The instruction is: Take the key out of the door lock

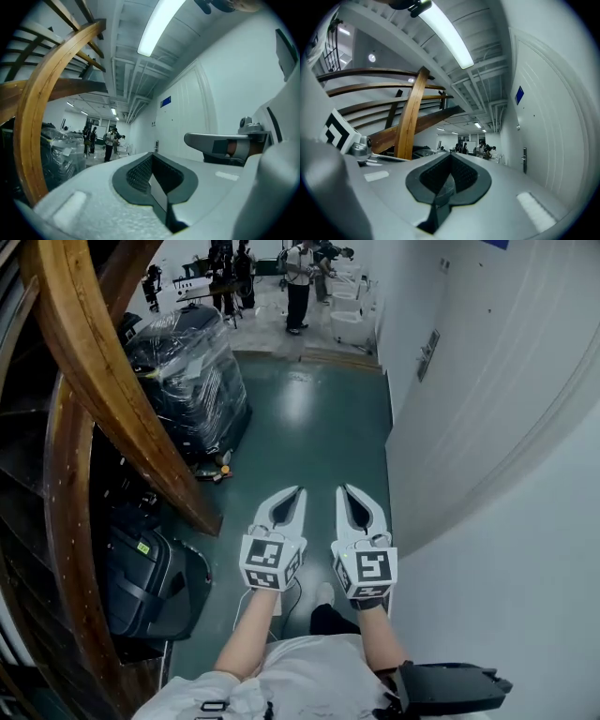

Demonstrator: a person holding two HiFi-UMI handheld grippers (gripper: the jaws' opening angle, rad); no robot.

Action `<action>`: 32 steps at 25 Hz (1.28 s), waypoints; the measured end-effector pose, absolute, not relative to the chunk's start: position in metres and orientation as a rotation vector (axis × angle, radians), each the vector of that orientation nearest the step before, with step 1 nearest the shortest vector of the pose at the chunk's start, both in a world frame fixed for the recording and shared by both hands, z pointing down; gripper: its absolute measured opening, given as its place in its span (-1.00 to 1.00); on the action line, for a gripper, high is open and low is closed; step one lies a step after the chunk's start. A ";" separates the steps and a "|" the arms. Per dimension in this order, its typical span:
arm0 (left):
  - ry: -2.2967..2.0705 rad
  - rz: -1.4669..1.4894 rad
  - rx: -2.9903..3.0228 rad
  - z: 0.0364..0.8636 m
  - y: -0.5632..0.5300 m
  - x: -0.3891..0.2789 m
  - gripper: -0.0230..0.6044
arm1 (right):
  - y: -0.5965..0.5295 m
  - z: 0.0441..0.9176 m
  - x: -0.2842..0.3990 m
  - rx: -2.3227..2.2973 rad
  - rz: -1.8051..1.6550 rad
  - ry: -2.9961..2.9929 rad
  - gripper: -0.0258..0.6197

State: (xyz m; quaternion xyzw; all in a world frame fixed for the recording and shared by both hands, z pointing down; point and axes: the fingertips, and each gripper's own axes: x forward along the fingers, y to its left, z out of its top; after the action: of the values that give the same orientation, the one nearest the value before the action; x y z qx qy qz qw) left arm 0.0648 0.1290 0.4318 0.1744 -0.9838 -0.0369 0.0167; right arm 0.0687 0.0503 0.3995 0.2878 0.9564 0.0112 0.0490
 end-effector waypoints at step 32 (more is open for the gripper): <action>-3.217 -0.020 0.400 0.377 0.253 -0.415 -0.93 | 0.163 0.390 -0.437 0.933 0.104 2.941 -0.90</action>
State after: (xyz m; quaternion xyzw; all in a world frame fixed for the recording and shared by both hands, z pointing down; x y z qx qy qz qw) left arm -0.4153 0.2532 0.3774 0.1233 -0.9911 -0.0063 -0.0502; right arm -0.4373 0.1627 0.3896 0.3020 0.9523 0.0336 0.0273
